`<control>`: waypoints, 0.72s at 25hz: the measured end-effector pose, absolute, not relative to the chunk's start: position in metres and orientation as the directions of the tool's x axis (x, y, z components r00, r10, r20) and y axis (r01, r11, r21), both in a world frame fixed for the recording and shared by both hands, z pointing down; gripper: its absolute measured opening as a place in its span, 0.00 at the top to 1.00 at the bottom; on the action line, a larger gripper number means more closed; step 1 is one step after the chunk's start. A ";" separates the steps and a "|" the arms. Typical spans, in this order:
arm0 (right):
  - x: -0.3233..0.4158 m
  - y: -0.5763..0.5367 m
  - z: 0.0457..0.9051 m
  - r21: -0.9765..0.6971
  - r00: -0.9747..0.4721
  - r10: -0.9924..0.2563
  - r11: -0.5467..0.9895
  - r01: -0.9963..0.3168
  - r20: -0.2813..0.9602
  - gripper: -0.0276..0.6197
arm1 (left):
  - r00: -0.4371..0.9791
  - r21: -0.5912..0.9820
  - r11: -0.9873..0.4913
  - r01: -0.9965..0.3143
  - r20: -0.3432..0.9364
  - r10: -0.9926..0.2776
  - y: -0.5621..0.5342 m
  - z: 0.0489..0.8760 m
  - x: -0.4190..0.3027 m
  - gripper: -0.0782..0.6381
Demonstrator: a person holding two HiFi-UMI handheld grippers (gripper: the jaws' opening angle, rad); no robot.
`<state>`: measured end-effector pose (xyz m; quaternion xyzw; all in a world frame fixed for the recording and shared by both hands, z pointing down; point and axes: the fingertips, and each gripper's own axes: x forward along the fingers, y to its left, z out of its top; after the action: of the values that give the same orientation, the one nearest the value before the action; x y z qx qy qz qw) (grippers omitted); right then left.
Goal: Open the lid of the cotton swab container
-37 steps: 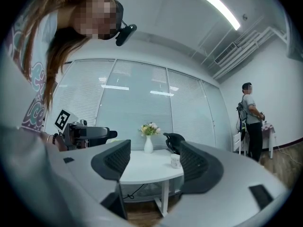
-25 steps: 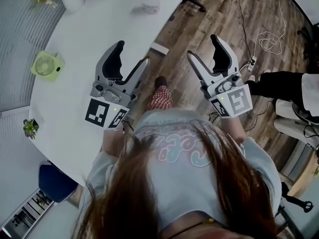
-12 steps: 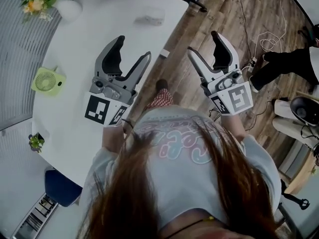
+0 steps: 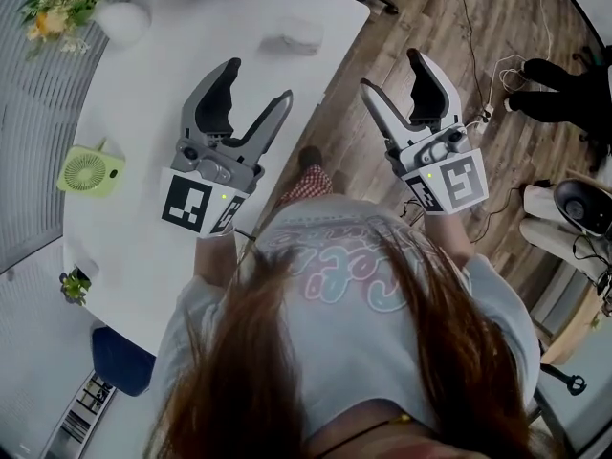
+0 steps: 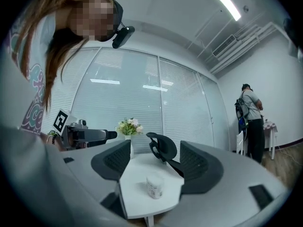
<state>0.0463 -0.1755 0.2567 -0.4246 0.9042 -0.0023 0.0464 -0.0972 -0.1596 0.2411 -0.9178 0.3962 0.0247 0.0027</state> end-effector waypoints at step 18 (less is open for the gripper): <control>0.027 -0.211 0.272 -0.049 -0.667 -0.743 0.669 -0.742 -0.046 0.48 | 0.727 0.042 -0.726 -0.687 0.011 -0.687 -0.195 0.277 -0.097 0.51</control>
<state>0.0274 -0.2107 0.2717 -0.4066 0.9130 -0.0129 0.0311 -0.0970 -0.1949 0.2770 -0.9289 0.3697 0.0029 -0.0217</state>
